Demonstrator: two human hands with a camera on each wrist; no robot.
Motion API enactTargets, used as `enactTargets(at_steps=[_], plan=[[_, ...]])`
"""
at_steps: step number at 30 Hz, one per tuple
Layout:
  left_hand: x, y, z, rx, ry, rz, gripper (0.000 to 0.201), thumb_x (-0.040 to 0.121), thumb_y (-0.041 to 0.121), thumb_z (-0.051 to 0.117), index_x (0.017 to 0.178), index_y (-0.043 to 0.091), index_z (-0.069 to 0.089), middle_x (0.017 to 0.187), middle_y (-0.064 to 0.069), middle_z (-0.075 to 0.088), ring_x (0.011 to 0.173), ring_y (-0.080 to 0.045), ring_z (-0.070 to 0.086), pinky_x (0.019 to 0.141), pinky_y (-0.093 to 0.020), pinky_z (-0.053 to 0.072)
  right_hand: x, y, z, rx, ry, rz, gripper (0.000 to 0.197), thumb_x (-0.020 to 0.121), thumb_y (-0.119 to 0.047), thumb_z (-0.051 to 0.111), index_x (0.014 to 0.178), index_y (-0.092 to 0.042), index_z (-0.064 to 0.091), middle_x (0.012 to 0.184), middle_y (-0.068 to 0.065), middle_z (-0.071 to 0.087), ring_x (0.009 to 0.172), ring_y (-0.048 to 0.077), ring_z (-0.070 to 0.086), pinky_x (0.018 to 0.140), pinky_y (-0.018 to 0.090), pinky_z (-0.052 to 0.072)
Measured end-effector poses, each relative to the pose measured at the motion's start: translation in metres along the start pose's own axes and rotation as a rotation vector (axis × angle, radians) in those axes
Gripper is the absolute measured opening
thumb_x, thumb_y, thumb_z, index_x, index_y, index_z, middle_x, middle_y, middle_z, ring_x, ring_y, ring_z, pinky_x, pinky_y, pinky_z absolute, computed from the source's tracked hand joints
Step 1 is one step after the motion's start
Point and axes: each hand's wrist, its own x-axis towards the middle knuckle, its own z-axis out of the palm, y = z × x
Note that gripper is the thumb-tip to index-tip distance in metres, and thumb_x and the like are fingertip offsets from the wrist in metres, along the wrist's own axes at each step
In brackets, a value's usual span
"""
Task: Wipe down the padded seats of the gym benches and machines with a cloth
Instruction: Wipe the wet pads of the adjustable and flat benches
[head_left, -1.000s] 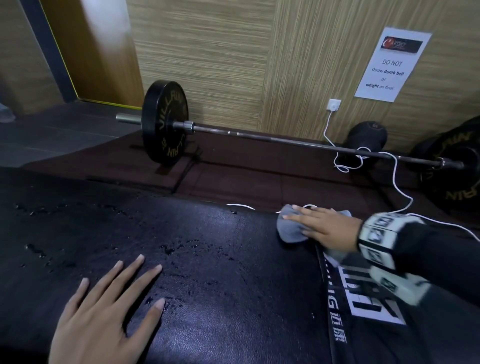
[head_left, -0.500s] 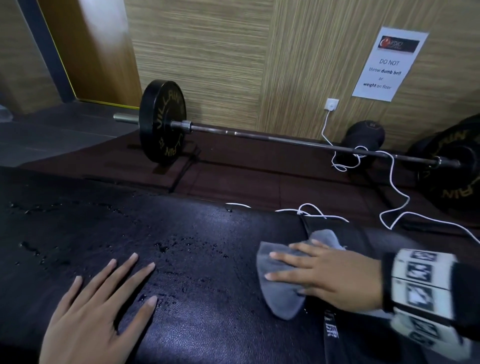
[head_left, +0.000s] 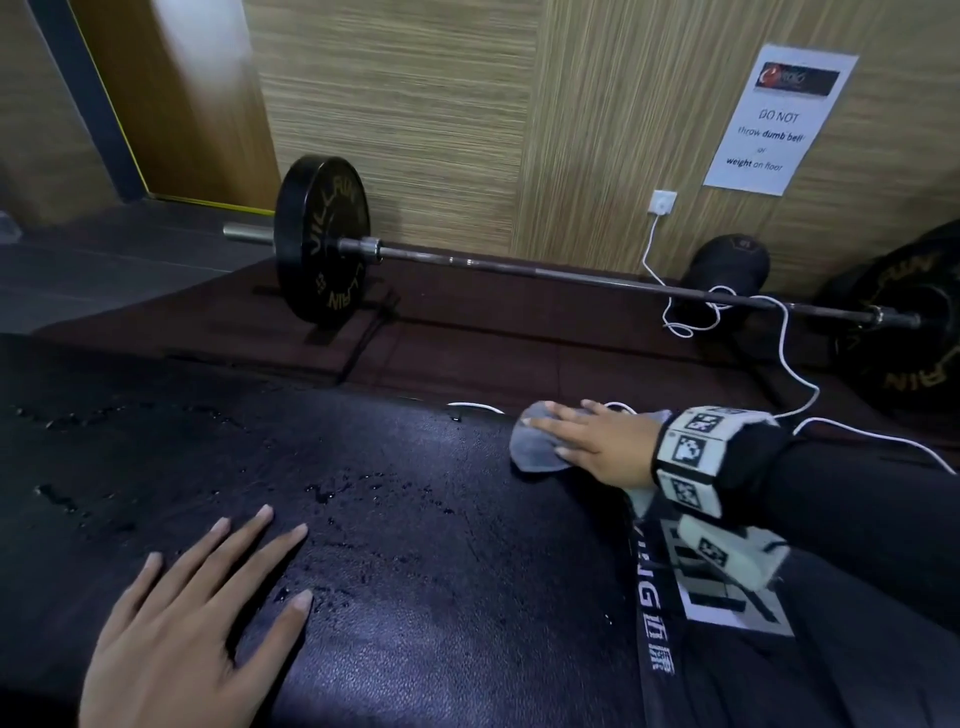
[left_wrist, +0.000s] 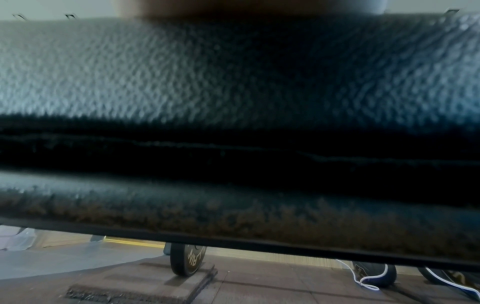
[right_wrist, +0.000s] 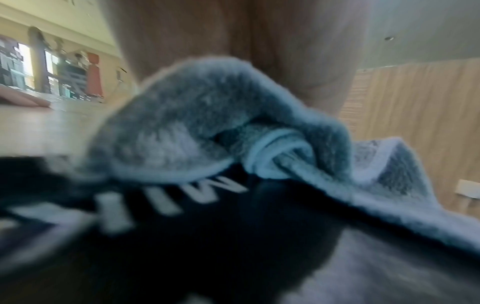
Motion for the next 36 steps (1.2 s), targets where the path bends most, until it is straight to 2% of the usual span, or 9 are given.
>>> enactTargets(at_steps=[4, 8, 11, 15, 22, 25, 29, 33, 36], plan=[[-0.001, -0.002, 0.001, 0.002, 0.006, 0.000, 0.058, 0.083, 0.072, 0.021, 0.131, 0.054, 0.046, 0.145, 0.023, 0.041, 0.137, -0.005, 0.035, 0.114, -0.042, 0.024, -0.022, -0.028, 0.007, -0.010, -0.066, -0.069, 0.048, 0.101, -0.042, 0.022, 0.144, -0.051, 0.001, 0.155, -0.018, -0.011, 0.145, 0.028, 0.000, 0.115, 0.055, 0.007], [-0.002, -0.004, 0.002, 0.033, 0.007, 0.019, 0.056, 0.082, 0.068, 0.028, 0.133, 0.053, 0.045, 0.146, 0.022, 0.040, 0.137, -0.007, 0.035, 0.113, -0.043, 0.023, -0.072, -0.038, 0.020, -0.028, -0.056, -0.165, 0.048, 0.090, -0.062, 0.008, 0.136, -0.059, -0.006, 0.152, -0.024, -0.015, 0.145, 0.019, -0.005, 0.118, 0.045, 0.007], [-0.003, -0.004, 0.002, 0.053, 0.013, 0.026, 0.056, 0.082, 0.067, 0.030, 0.133, 0.052, 0.046, 0.146, 0.021, 0.041, 0.137, -0.007, 0.036, 0.113, -0.042, 0.023, -0.110, -0.036, 0.030, -0.049, -0.034, -0.182, 0.058, 0.071, -0.074, -0.014, 0.128, -0.067, -0.007, 0.153, -0.024, -0.009, 0.141, 0.018, 0.017, 0.117, 0.030, 0.014], [-0.004, -0.003, 0.004, 0.057, 0.044, 0.029, 0.055, 0.082, 0.067, 0.031, 0.133, 0.052, 0.047, 0.145, 0.020, 0.043, 0.136, -0.007, 0.038, 0.113, -0.041, 0.024, -0.153, -0.025, 0.040, -0.068, -0.026, -0.130, 0.057, 0.066, -0.075, -0.022, 0.123, -0.073, -0.018, 0.149, -0.033, -0.012, 0.128, 0.015, 0.030, 0.109, 0.032, 0.030], [-0.006, -0.001, 0.007, 0.067, 0.102, 0.037, 0.054, 0.082, 0.064, 0.033, 0.131, 0.048, 0.051, 0.143, 0.017, 0.047, 0.134, -0.010, 0.042, 0.111, -0.043, 0.027, -0.136, -0.018, 0.055, 0.001, -0.052, -0.112, 0.057, 0.072, -0.079, -0.008, 0.124, -0.064, -0.024, 0.147, -0.025, -0.030, 0.141, 0.015, -0.021, 0.118, 0.046, 0.005], [-0.006, 0.000, 0.006, 0.068, 0.114, 0.038, 0.055, 0.082, 0.064, 0.034, 0.130, 0.047, 0.052, 0.142, 0.017, 0.048, 0.133, -0.011, 0.043, 0.111, -0.043, 0.027, -0.106, -0.033, 0.047, 0.034, -0.066, -0.060, 0.050, 0.097, -0.053, 0.018, 0.133, -0.056, -0.016, 0.153, -0.015, -0.023, 0.142, 0.025, -0.018, 0.115, 0.056, 0.007], [-0.006, -0.002, 0.007, 0.066, 0.105, 0.031, 0.055, 0.082, 0.066, 0.031, 0.131, 0.050, 0.049, 0.143, 0.019, 0.045, 0.135, -0.009, 0.040, 0.112, -0.042, 0.026, -0.083, -0.077, 0.040, -0.011, -0.071, -0.079, 0.056, 0.087, -0.066, 0.005, 0.139, -0.056, -0.012, 0.155, -0.016, -0.016, 0.143, 0.029, -0.015, 0.113, 0.060, 0.004], [-0.006, -0.003, 0.008, 0.066, 0.105, 0.030, 0.056, 0.083, 0.068, 0.028, 0.133, 0.050, 0.047, 0.145, 0.021, 0.042, 0.136, -0.007, 0.037, 0.113, -0.040, 0.023, -0.114, -0.124, 0.041, -0.058, -0.033, -0.196, 0.051, 0.097, -0.054, 0.017, 0.141, -0.054, -0.007, 0.150, -0.021, -0.023, 0.141, 0.028, -0.020, 0.113, 0.056, -0.007], [-0.006, -0.004, 0.009, 0.053, 0.115, 0.027, 0.056, 0.083, 0.068, 0.028, 0.133, 0.051, 0.046, 0.145, 0.021, 0.042, 0.137, -0.008, 0.037, 0.113, -0.040, 0.022, -0.151, -0.129, 0.062, -0.111, 0.074, -0.281, 0.051, 0.092, -0.054, 0.017, 0.142, -0.055, 0.006, 0.154, -0.020, -0.007, 0.144, 0.032, 0.006, 0.111, 0.059, 0.011]])
